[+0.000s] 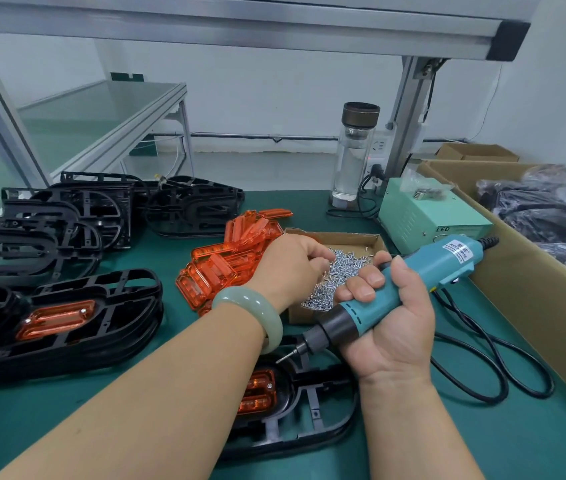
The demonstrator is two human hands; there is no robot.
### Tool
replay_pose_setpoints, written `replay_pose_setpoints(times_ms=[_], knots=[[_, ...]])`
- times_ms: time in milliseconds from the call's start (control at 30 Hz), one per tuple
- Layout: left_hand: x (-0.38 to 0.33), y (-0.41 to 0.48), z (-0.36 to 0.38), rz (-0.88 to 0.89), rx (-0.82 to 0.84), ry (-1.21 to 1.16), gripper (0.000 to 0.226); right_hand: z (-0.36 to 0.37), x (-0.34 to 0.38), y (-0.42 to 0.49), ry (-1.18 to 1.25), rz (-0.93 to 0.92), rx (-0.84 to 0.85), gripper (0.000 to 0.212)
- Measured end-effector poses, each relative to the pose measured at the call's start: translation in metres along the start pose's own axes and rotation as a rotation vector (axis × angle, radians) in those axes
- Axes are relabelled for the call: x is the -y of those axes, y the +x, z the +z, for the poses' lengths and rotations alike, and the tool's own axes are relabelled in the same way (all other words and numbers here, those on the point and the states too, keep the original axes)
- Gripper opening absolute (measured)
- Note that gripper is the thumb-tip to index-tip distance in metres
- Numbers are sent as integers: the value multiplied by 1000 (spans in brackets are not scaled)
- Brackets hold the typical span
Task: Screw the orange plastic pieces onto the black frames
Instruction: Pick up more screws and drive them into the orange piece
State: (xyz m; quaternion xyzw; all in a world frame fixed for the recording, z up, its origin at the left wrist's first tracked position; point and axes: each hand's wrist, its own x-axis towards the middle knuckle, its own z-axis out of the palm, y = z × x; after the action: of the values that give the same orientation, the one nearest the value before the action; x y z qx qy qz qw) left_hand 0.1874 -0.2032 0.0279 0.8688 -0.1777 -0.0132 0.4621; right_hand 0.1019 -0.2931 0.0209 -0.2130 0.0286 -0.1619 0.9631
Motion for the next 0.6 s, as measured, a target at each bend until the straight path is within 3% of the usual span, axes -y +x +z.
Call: replay_pose_setpoints(times_ms=[433, 600], knots=[[-13, -20, -18, -288, -147, -743, 22, -1, -1, 2, -4, 6, -8, 10], [-8, -53, -34, -262, -169, -819, 18, 0, -4, 2, 7, -5, -48, 11]])
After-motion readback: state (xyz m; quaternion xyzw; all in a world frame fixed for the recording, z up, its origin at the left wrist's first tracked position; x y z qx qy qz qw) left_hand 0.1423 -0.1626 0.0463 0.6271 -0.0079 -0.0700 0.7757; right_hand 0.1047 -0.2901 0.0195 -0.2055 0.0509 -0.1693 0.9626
